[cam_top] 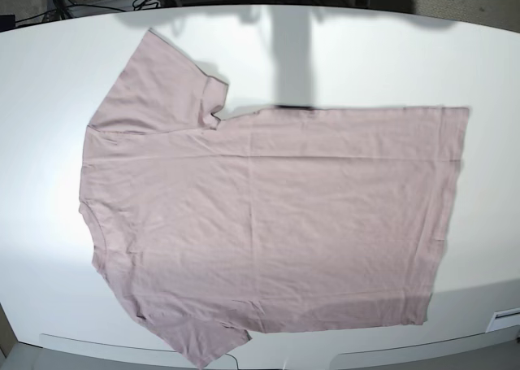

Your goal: Fold the T-shirt properly

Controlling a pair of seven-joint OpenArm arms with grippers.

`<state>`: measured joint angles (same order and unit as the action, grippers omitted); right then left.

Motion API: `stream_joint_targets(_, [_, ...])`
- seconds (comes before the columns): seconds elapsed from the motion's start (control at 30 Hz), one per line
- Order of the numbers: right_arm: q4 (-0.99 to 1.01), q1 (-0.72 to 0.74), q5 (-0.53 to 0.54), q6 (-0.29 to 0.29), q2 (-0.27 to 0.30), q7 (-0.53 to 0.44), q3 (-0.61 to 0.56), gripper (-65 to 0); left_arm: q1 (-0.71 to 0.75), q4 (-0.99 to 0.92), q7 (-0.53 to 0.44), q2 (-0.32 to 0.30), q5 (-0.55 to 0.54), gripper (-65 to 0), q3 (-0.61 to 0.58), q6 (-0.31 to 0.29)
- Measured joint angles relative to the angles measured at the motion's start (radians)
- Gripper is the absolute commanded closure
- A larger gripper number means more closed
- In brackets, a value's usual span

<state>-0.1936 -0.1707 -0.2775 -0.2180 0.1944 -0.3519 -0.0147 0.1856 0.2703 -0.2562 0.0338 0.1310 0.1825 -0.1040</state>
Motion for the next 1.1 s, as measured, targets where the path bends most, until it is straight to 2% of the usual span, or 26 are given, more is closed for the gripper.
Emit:
stream_joint_targets(0.13, [0.0, -0.01, 0.0, 0.0, 0.0, -0.007, 0.0, -23.2, 0.031, 0.055, -0.003, -0.001, 0.0, -30.5, 0.0, 0.0])
stream_joint_targets(0.3, [0.0, -0.011, 0.0, 0.0, 0.0, -0.027, 0.0, -23.2, 0.063, 0.116, -0.007, 0.0, 0.0, -30.7, 0.0, 0.0])
stream_joint_targets(0.47, [0.0, -0.018, -0.002, -0.002, 0.011, -0.087, 0.0, -23.2, 0.14, 0.188, -0.086, 0.0, -0.005, -30.7, 0.0, 0.0])
stream_joint_targets(0.57, [-0.001, -0.029, -0.002, -0.005, 0.017, -0.098, 0.0, -23.1, 0.183, 0.222, -0.128, 0.002, -0.068, -30.7, 0.0, 0.0])
stream_joint_targets(0.63, [-0.001, -0.031, -0.003, -0.027, 0.019, -0.097, 0.0, -23.2, 0.192, 0.23, -0.116, 0.002, -0.08, -30.7, 0.0, 0.0])
stream_joint_targets(0.77, [-0.001, -0.032, -0.003, -0.12, 0.019, -0.05, 0.0, -23.2, 0.176, 0.234, 0.008, 0.002, -0.08, -30.7, 0.0, 0.0])
stream_joint_targets(0.97, [-0.004, -0.035, -0.003, -0.123, 0.025, -0.01, 0.0, -23.2, 0.175, 0.235, 0.079, 0.002, -0.079, -30.7, 0.0, 0.0])
stream_joint_targets(1.1, [-0.037, -0.065, -0.003, -0.123, 0.025, -0.012, 0.0, -23.2, 0.185, 0.235, 0.08, 0.002, -0.079, -30.7, 0.0, 0.0])
